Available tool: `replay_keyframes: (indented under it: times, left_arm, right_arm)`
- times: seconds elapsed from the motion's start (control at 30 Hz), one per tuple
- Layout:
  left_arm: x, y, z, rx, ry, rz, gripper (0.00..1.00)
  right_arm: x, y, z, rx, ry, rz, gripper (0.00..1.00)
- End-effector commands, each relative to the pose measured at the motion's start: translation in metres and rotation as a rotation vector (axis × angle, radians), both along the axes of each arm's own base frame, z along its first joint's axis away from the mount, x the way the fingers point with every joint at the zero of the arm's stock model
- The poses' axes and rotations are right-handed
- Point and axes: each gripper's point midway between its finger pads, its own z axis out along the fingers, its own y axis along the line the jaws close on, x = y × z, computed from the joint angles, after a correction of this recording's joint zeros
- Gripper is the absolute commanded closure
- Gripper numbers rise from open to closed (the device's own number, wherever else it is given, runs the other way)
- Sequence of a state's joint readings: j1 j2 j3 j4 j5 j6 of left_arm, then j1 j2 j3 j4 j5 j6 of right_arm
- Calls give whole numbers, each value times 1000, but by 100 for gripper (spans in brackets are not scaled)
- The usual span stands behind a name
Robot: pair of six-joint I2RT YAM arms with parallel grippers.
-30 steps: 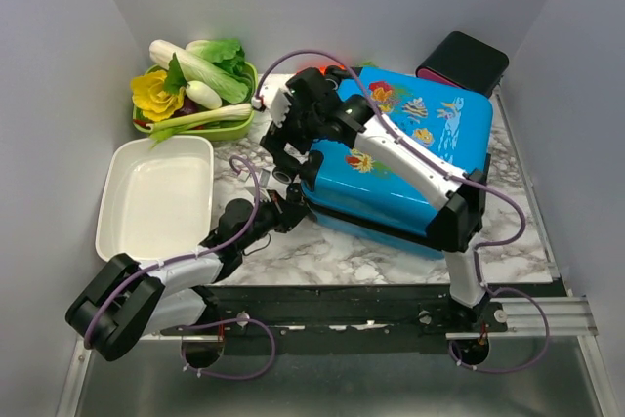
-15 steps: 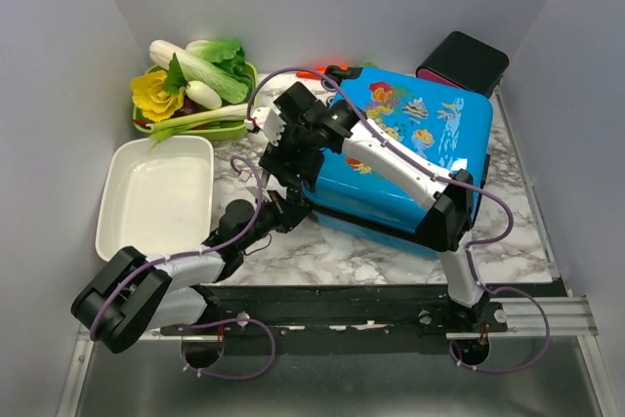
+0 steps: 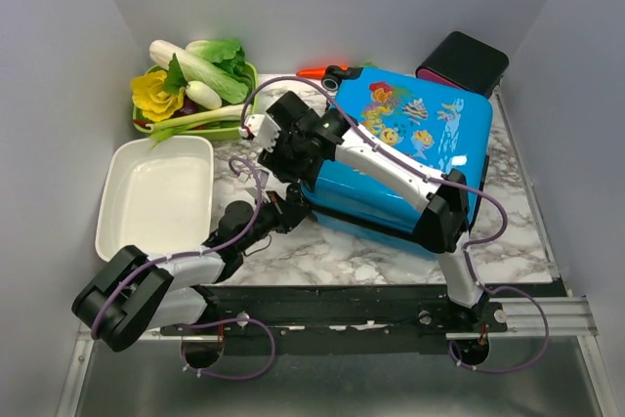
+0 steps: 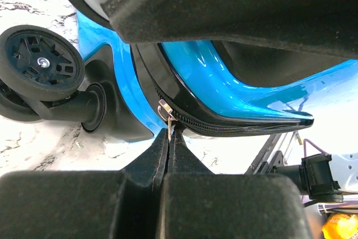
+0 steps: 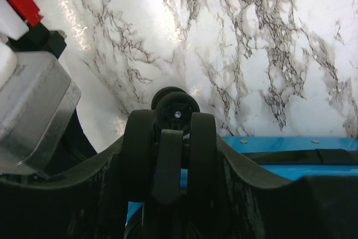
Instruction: Open, take out, and arrange the luggage
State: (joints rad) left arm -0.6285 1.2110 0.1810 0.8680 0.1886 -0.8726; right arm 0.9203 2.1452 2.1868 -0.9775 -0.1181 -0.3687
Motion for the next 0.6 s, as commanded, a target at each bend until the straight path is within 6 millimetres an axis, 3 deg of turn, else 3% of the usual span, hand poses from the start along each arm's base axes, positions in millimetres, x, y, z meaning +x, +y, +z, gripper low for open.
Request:
replay_keyframes:
  times: [0.0,0.03,0.1,0.13,0.17,0.2,0.27,0.47,0.57]
  left_arm:
    - [-7,-4,0,-19,-1,-21,100]
    - [-6,-4,1,-20,-4,-17,100]
    - [-1,-6,6,-8,-30,-14,100]
    - [1,-5,6,0,-34,-6,100]
    - [3,-4,4,21,-32,-3,100]
    - [5,-5,6,30,-43,-3,100]
    - [7,-9,16,28,-75,-24,100]
    - [13,-5,27,56,-124,5,100]
    - [27,7,28,120,-141,89,100]
  right_arm:
    - [0,9,35,141,-81,-18,99]
    - [-1,9,72,241,-140,-20,99]
    - [-18,3,69,279,-112,13,99]
    - [-25,1,95,361,-151,29,99]
    - [-31,-1,103,394,-158,47,99]
    - [-41,-6,86,390,-125,56,99]
    - [-47,-12,114,473,-172,64,99]
    - [-74,-27,92,425,-102,135,99]
    - [-96,-35,95,446,-69,210,99]
